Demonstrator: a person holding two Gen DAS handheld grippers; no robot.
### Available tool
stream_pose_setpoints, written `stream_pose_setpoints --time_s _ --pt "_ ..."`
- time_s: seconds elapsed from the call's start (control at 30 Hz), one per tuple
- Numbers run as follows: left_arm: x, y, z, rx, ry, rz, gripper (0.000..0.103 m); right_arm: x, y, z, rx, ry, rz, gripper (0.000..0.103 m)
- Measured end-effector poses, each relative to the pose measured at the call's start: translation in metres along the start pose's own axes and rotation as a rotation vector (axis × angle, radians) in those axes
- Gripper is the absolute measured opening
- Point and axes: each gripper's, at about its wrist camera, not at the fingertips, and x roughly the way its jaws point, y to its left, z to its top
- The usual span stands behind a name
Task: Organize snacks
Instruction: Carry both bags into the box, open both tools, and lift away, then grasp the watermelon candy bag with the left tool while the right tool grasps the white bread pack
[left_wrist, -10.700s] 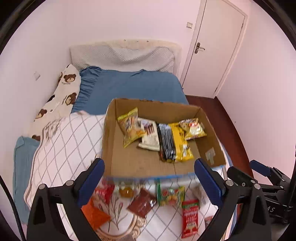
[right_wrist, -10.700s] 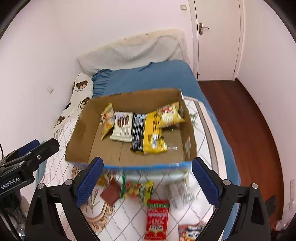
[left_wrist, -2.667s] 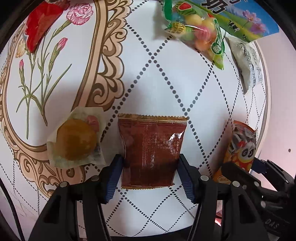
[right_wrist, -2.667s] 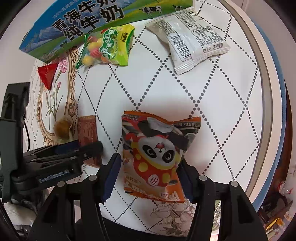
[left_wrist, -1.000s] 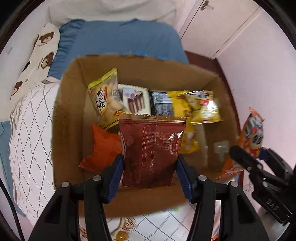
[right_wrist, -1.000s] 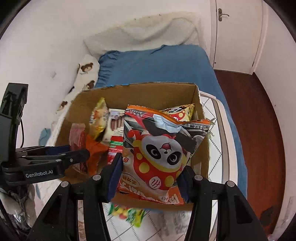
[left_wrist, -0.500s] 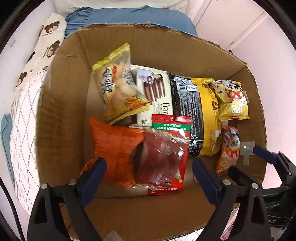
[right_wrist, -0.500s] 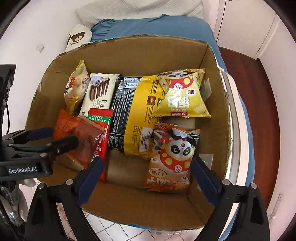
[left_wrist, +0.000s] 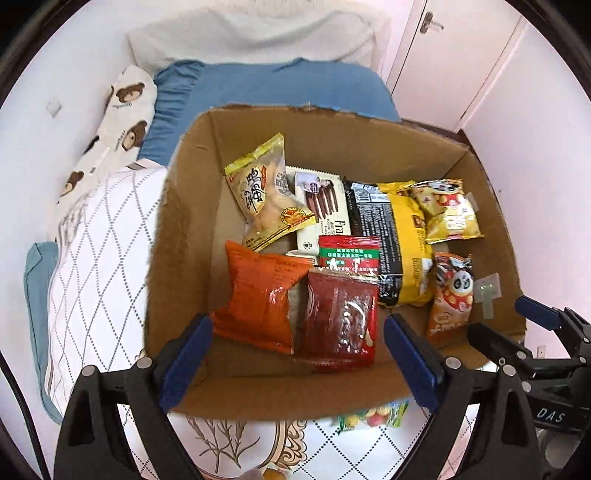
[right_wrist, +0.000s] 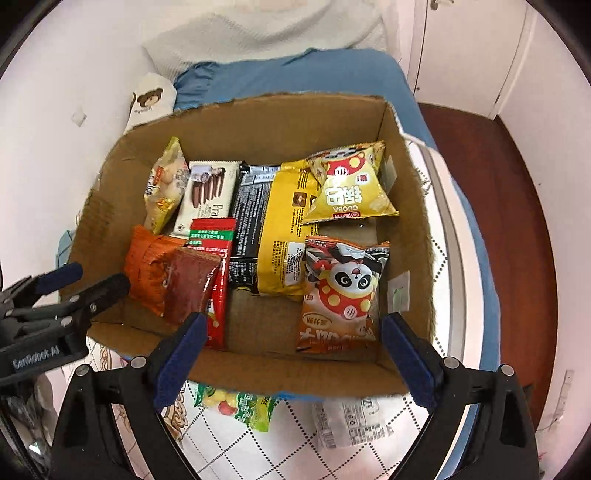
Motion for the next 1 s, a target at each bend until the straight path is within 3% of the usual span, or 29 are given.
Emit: stream_pose_setpoints --time_s 0.17,0.3,0.7,0.87,1.0 --pt "-0.027 -0.002 -0.017 0.022 -0.091 0.042 0.095 -0.029 0.006 -0.015 -0.009 -0.089 -0.032 0.097" --pt "-0.045 0.000 -0.028 0.011 -0.133 0.031 0.095 -0.054 0.011 -0.027 -0.014 -0.147 -0.038 0.097" --pt "-0.107 -0.004 -0.059 -0.008 -0.268 0.016 0.095 -0.117 0.022 -0.061 -0.001 -0.263 0.020 0.097" --pt "-0.108 -0.008 -0.070 -0.016 -0.262 0.001 0.095 -0.115 0.012 -0.073 0.019 -0.246 0.038 0.097" --pt "-0.076 -0.012 -0.079 -0.047 -0.155 -0.062 0.095 -0.084 -0.010 -0.083 0.059 -0.176 0.038 0.096"
